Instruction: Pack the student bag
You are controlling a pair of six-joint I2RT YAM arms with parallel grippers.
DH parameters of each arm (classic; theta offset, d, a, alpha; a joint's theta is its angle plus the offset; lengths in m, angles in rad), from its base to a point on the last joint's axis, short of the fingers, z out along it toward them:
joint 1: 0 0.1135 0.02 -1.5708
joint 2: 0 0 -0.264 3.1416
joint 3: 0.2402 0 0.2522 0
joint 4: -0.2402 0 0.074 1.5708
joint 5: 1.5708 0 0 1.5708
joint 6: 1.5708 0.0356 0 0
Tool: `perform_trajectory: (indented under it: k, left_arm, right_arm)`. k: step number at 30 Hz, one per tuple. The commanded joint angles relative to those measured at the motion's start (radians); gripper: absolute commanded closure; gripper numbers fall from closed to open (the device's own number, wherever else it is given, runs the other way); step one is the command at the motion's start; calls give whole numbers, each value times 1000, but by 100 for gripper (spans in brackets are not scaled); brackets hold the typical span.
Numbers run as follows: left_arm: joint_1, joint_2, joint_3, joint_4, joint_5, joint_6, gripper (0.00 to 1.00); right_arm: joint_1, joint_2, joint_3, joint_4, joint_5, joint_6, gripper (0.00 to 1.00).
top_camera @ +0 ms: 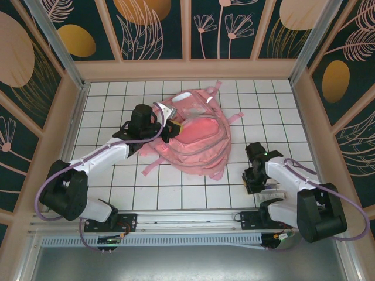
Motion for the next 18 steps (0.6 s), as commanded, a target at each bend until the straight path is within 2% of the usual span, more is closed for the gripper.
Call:
perform_trajectory:
  k: [1, 8, 12, 18]
  left_arm:
    - [-5, -45, 27, 46, -17, -25, 100]
    - [-5, -42, 40, 19, -79, -21, 100]
    - [-5, -24, 63, -3, -94, -10, 100]
    - [-5, 18, 120, -65, -101, -1, 100]
  right_arm:
    - [0, 22, -8, 139, 142, -66, 78]
    - [4, 69, 59, 228, 91, -254, 87]
    - [3, 103, 109, 174, 81, -317, 83]
    - [0, 147, 166, 143, 59, -405, 87]
